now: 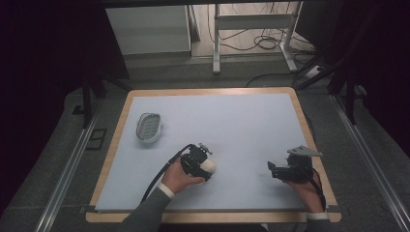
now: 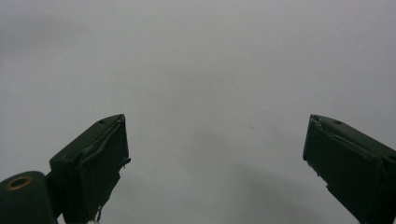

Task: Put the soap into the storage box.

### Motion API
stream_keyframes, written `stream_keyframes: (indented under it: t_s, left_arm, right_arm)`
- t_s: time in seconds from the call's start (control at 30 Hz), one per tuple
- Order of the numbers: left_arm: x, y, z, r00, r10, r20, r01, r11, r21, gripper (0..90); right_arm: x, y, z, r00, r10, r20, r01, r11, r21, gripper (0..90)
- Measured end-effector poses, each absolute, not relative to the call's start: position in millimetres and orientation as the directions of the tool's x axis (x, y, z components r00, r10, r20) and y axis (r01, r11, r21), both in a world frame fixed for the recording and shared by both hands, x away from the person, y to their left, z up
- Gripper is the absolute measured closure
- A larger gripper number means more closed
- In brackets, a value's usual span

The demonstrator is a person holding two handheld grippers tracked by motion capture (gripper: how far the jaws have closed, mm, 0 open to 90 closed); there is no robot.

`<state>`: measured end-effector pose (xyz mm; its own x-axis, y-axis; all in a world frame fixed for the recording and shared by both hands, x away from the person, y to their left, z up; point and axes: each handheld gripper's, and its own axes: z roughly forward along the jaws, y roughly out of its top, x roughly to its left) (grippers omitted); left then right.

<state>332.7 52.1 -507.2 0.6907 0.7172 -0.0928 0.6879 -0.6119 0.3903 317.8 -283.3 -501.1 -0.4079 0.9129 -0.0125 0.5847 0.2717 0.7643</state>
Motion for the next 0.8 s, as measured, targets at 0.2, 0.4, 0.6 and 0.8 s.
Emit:
stream_keyframes:
  t_s: [0.2, 0.4, 0.6, 0.8]
  left_arm:
    - [333, 50, -507, 0.695, 0.714, -0.087, 0.684, -0.618, 0.387, 46.8]
    - [332, 51, -507, 0.704, 0.705, -0.083, 0.675, -0.627, 0.389, 47.5]
    - [332, 58, -502, 0.716, 0.690, -0.101, 0.665, -0.632, 0.398, 48.0]
    - [332, 66, -495, 0.721, 0.684, -0.109, 0.658, -0.627, 0.416, 48.3]
  right_arm:
    - [318, -285, -501, -0.405, 0.914, -0.012, 0.585, 0.269, 0.766, 6.8]
    - [317, -285, -499, -0.401, 0.916, -0.012, 0.584, 0.266, 0.767, 6.8]
    - [317, -285, -500, -0.398, 0.917, -0.015, 0.585, 0.266, 0.767, 6.8]
    - [317, -285, -500, -0.396, 0.918, -0.016, 0.584, 0.266, 0.767, 6.9]
